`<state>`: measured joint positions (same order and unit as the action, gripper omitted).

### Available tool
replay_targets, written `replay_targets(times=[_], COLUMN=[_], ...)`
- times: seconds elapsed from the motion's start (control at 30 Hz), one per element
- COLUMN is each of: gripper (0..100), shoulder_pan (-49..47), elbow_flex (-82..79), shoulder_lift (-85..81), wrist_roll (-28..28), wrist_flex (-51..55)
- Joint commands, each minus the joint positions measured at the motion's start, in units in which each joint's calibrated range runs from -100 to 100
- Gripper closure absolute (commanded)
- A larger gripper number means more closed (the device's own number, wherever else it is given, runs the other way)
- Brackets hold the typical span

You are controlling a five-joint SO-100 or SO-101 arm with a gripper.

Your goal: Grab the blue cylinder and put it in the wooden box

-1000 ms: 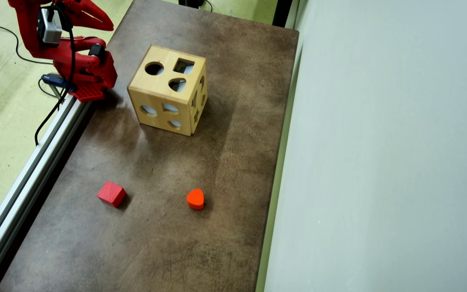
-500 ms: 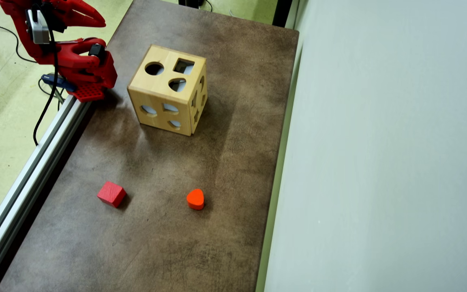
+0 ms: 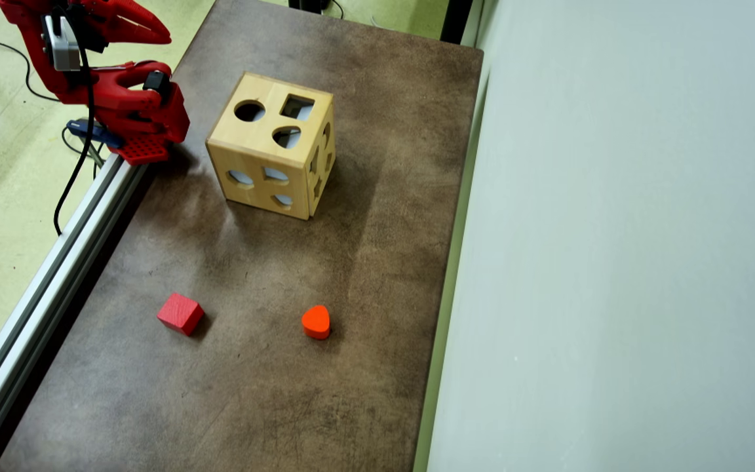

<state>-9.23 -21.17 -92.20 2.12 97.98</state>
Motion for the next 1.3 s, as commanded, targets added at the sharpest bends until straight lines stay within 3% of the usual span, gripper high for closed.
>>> replay_targets(times=[0.0, 1.27], gripper=[97, 97], shoulder_pan=[0.17, 0.17], elbow_flex=[0.51, 0.69], shoulder_lift=[0.19, -3.04], wrist_roll=[0.00, 0.00], wrist_flex=[-0.07, -0.07])
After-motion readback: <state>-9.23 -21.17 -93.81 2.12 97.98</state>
